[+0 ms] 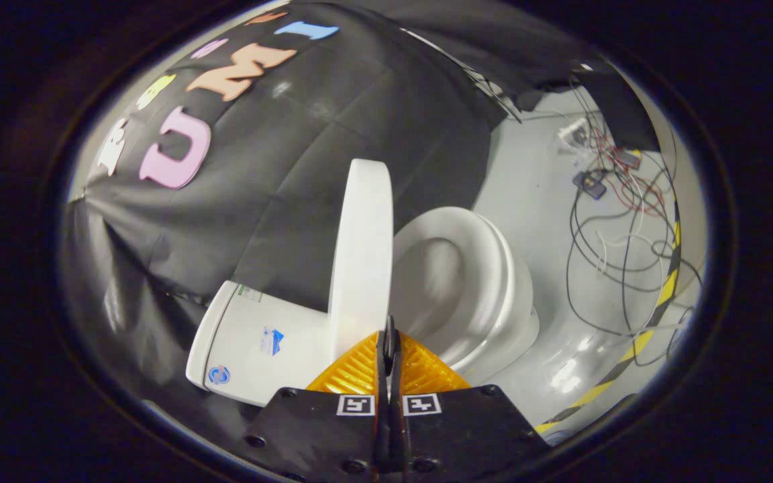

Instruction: Open the toilet lid.

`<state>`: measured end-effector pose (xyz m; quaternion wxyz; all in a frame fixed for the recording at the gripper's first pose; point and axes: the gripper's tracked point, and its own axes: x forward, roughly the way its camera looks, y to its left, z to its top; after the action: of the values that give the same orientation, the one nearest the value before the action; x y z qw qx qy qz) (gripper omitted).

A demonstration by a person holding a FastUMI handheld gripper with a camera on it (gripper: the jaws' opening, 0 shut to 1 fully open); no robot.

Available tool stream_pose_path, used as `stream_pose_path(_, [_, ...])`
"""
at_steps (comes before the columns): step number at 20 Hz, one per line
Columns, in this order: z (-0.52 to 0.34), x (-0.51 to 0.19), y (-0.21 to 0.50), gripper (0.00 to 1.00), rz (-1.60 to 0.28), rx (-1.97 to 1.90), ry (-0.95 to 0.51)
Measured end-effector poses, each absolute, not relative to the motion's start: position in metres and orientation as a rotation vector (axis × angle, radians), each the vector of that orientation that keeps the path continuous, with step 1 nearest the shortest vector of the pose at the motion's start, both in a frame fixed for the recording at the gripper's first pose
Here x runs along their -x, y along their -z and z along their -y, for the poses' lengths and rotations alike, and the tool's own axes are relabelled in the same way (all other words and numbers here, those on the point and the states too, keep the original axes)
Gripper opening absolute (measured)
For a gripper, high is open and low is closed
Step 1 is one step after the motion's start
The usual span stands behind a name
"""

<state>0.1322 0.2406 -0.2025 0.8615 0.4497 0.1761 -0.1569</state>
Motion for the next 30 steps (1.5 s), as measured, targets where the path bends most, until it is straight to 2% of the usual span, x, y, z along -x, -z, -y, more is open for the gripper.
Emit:
stream_pose_path(15, [-0.28, -0.15, 0.129, 0.01, -0.389, -0.546, 0.314])
stream_pose_path(30, [-0.323, -0.172, 0.086, 0.01, -0.359, -0.349, 0.261])
